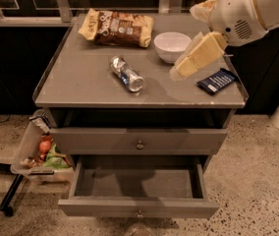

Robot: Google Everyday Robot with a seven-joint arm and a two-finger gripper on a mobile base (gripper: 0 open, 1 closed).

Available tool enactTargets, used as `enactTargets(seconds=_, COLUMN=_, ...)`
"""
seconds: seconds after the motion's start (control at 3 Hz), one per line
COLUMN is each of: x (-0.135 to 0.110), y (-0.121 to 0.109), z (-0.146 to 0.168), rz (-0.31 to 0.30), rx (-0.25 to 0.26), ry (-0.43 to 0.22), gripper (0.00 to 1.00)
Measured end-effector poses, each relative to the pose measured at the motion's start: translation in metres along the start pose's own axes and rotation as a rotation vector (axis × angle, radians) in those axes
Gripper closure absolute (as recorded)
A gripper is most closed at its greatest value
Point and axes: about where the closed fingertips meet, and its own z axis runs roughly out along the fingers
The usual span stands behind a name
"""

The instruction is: Place redbull can into middle drawer

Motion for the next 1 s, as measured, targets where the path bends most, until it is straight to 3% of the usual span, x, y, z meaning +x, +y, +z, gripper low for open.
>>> enactTargets(seconds=0.33, x=0.001, y=0.002, z=-0.001, rz=0.022, rx=0.031, ry=-0.016, gripper=0.00)
enactTargets(seconds=0.67, x=0.008, y=0.013, z=0.012, rz=0.088, rx=0.093, ry=-0.049, gripper=0.00)
enactTargets(seconds=1.0, x=0.016, y=0.000, z=0.046, rz=0.147, rx=0.162, ry=-0.098, gripper=0.00)
